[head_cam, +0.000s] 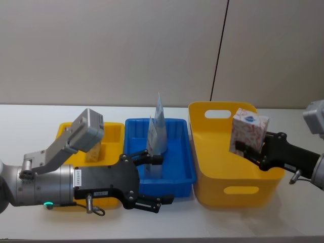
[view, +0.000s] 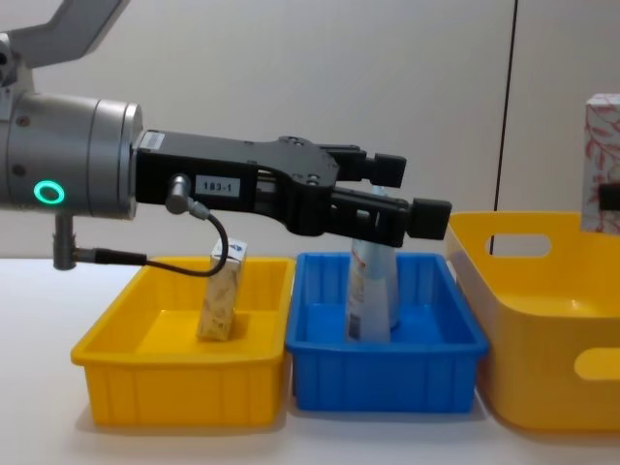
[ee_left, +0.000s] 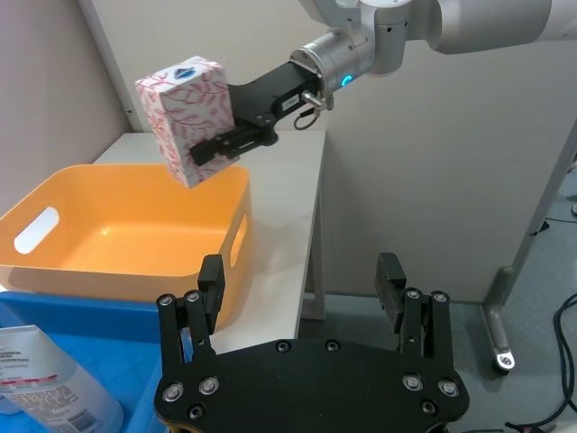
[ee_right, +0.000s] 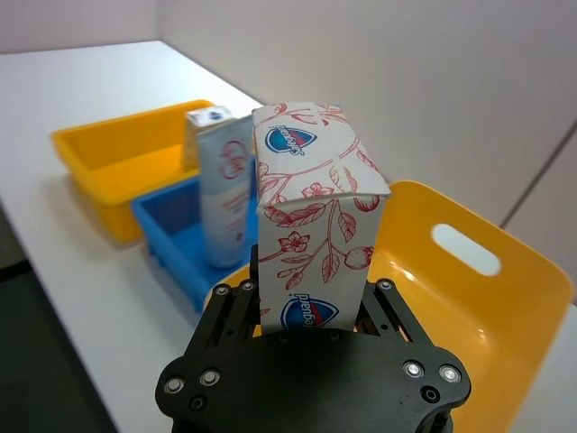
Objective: Bimanual collaborative sorting of washing and personal care products
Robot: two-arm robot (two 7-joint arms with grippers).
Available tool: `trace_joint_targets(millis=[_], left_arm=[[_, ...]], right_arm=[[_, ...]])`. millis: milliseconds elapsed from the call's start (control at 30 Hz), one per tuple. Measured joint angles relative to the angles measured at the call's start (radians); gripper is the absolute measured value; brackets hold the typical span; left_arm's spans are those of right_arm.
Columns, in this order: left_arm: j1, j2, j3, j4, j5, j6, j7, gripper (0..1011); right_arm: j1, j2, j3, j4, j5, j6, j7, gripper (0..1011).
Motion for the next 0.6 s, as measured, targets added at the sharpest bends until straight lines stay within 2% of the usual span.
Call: trace_joint_targets(millis=[333,533,600], left_arm=[[0.000,0.000,0.000,0.000,0.000,0.000,0.000,1001],[0.000,0.000,0.000,0.000,0.000,0.000,0.000,1001],[0.000,0.000,0.000,0.000,0.000,0.000,0.000,1001]], right_arm=[[0.001,-0.053,0.014,-0.006,-0.058,0.064,-0.183,370],[0.016,-0.086,0.014,0.005,-0.086,0.095,-0.256,370],[0.035,-0.117,0.011,0.024,-0.107,0.114,-0.311,370]])
